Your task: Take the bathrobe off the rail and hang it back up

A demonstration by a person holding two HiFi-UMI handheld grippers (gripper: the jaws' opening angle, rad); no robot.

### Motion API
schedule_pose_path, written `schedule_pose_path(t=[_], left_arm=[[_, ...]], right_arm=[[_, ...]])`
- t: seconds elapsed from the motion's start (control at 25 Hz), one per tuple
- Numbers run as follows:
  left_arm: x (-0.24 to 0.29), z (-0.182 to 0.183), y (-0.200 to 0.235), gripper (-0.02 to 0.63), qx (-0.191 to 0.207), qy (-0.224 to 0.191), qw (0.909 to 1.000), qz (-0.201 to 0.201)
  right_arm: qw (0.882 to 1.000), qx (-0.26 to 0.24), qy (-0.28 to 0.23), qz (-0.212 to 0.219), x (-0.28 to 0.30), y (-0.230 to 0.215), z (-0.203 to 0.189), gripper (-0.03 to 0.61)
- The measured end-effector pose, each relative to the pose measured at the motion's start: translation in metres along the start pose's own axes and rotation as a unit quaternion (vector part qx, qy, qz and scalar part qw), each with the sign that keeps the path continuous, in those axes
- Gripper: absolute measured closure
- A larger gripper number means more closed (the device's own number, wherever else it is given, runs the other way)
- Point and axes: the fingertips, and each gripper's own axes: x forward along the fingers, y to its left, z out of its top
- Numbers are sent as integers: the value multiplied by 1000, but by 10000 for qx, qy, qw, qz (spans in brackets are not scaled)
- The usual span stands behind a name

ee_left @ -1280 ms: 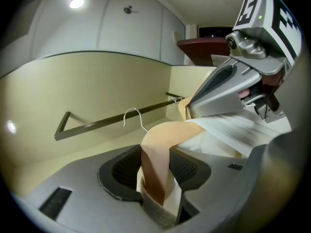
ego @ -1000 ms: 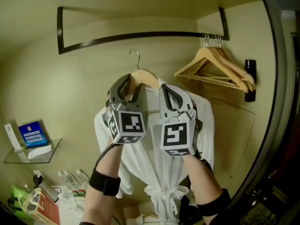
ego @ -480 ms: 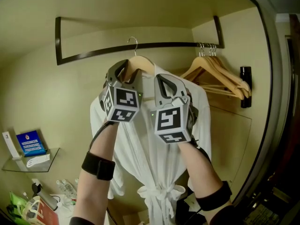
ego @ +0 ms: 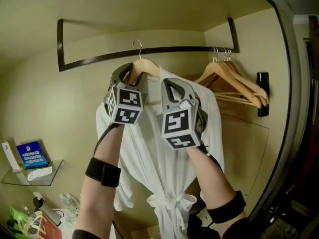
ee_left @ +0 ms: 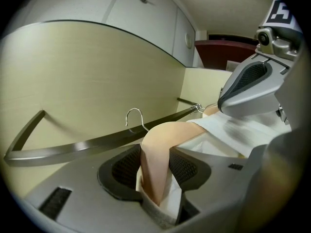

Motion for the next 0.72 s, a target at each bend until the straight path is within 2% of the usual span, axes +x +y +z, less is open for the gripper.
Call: schedule_pose_path(t=[0.28, 0.72], left_arm=[[-1, -35, -13, 433, -303, 202, 9993, -52], [-5, -36, -11, 430, -135, 210, 9997, 64]], right_arm=[[9999, -13, 89, 125, 1, 13, -13, 555], [9995, 110, 227, 183, 0, 21, -32, 555]])
